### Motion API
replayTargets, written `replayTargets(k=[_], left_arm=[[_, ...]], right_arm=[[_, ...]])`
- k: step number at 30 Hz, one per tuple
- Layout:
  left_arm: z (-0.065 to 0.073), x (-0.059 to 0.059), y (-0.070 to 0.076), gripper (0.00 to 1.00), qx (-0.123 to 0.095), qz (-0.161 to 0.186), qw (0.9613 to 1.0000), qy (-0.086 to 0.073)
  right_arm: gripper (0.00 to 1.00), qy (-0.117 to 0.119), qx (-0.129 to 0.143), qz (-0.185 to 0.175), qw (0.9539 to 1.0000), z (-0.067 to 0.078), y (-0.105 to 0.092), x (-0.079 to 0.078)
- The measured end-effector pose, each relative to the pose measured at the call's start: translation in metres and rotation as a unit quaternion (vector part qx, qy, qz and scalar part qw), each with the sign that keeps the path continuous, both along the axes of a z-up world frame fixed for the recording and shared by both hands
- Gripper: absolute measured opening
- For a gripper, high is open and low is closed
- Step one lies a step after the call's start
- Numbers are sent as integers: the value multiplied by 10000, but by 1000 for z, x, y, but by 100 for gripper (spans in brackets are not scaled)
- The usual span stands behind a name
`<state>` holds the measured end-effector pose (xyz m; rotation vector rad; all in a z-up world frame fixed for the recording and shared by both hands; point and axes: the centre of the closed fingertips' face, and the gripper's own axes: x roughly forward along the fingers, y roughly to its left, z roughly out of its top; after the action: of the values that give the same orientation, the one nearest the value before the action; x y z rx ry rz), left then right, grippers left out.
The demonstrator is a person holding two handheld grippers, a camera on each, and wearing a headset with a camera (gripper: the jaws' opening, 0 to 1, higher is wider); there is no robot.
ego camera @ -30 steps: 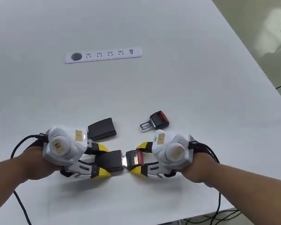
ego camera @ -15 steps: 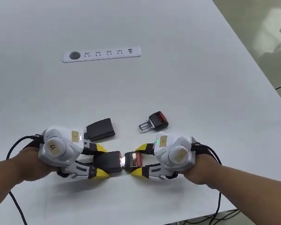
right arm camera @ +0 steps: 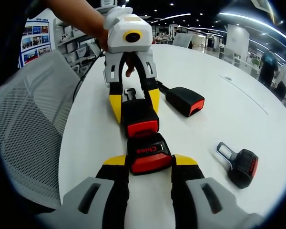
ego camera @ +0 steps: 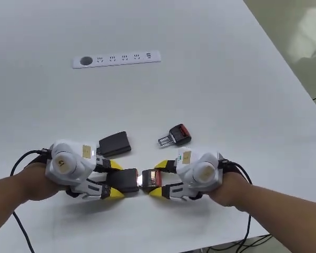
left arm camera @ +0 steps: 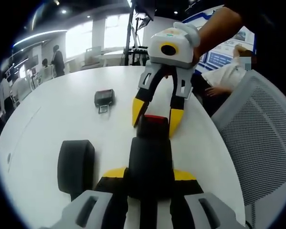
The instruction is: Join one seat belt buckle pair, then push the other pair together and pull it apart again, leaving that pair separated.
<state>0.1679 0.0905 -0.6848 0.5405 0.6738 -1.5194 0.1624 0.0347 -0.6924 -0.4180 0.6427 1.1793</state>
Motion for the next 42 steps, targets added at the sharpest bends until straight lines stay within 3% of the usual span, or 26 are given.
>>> replayTargets(k=[1,3,9,19,20,22,25,27,28,30,34,42], left_arm=[[-1,0,1,34,82,-100,9999,-104],[-1,0,1,34,57,-38,10000,-45],[-2,-1,0,34,225,-112,9995,-193],[-3,-1,2,36,442,-87,9987,-235],[-3,-1,2,36,480,-32,9986,-236],[-2,1,3,41,553,121,9982,-177],[10,-2,4,50,366,172,9991,-161],[17,6,5,59,381,353,9980,-347],[23,10,4,65,268,469,9977,-398],[30,12,5,70,140,608,9976,-294],[40,21,10,71,112,717,9964,-437],[50,51,27,75,47,1071,9924,-611]], right_arm=[[32,25,31,-13,10000,1,0,-1],[32,8,26,-9,10000,1,0,-1],[33,15,-70,71,9999,-1,2,0],[35,-98,-242,171,9995,-1,2,-1],[36,-351,-367,150,9986,0,0,4],[46,-318,-342,-17,9989,0,1,5],[67,-246,-77,-231,9994,9,3,8],[80,-130,78,-471,9988,18,3,12],[81,-46,121,-499,9987,15,0,14],[79,-364,137,-457,9982,22,-3,20],[78,-219,180,-605,9978,24,-8,25],[78,-379,292,-654,9967,40,-19,45]])
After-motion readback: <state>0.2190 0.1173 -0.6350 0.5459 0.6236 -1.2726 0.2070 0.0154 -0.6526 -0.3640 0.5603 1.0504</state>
